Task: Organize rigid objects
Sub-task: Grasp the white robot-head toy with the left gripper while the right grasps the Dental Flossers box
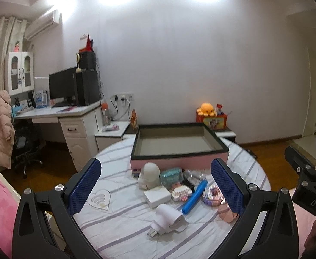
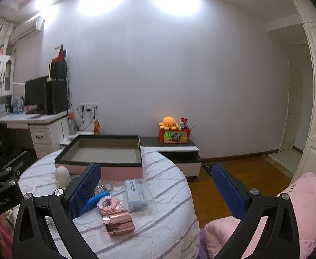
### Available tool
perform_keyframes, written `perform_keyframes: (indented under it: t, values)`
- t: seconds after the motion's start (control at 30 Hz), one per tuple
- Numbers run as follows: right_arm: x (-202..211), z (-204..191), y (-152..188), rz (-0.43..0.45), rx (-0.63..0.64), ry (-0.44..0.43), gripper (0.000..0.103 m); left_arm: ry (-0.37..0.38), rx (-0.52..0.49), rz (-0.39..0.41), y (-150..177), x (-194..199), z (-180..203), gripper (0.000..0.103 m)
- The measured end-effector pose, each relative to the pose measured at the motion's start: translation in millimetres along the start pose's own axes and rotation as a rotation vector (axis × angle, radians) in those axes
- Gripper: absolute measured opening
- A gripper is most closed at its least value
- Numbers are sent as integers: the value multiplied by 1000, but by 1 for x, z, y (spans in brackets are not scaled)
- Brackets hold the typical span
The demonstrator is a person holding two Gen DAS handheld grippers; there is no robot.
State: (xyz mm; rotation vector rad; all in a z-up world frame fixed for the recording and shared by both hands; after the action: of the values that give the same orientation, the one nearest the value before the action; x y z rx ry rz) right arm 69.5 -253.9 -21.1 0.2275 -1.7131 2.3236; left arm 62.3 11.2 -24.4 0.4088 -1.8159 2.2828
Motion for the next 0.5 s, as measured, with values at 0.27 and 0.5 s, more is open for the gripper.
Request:
perform_keyframes:
  t: [0.27,0.5]
  values:
    - [-30,-14,17,-127,17,-34,103,-18,10,-133,24,-39,-16,103]
    - [-62,-34,48,-279,20,-97,103,-32,9,-259,53,-72,-25,103]
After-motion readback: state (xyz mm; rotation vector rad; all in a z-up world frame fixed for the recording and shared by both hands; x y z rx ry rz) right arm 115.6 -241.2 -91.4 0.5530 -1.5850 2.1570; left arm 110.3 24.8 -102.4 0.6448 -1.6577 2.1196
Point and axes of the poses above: each gripper's, at about its wrist camera, not at the fingertips, and x roughly against the way its jaws point, z to its right, y to its underside, the point moved 6 cm from there along -x, roughly the way its jaws point, and after that the axes turned 15 degrees about x, right-handed, at the moved point
